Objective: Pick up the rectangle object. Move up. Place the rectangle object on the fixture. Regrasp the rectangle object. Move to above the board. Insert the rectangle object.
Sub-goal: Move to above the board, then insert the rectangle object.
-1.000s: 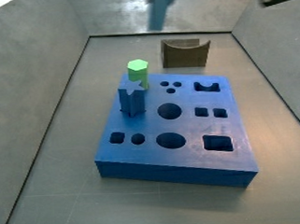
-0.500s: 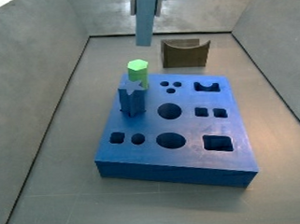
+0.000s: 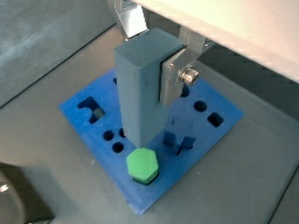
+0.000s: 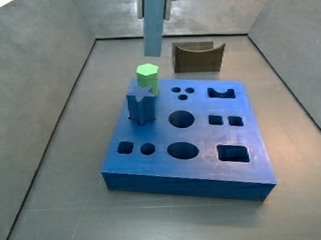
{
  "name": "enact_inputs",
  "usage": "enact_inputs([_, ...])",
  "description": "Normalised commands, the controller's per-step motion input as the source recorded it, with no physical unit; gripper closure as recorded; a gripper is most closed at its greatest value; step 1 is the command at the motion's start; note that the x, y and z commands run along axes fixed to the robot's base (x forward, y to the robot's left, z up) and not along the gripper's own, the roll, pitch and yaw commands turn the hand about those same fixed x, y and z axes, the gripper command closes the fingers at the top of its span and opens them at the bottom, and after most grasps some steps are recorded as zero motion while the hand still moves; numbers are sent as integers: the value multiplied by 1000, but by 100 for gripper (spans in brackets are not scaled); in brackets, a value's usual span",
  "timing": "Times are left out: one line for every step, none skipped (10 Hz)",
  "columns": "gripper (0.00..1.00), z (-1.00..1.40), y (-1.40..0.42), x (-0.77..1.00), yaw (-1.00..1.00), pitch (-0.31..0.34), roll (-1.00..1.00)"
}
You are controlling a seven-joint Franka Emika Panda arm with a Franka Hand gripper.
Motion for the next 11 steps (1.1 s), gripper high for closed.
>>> enact_inputs([100, 5, 36, -48, -27, -111, -976])
enact_inputs([100, 9, 35, -51, -17, -98, -688])
enact_inputs([100, 6, 28, -51, -12, -89, -498])
enact_inputs([100, 4, 26, -45, -6, -76, -342])
enact_inputs([100, 0, 0, -51, 0, 0, 0])
enact_inputs([100, 0, -49, 0, 0, 0, 17])
enact_inputs([100, 0, -283, 26, -9, 0, 100])
enact_inputs([100, -20, -263, 746, -234, 0, 83])
enact_inputs([100, -114, -260, 791, -223, 0, 57])
enact_inputs([100, -303, -289, 743, -240, 0, 0])
enact_inputs([100, -380, -289, 631, -317, 34, 0])
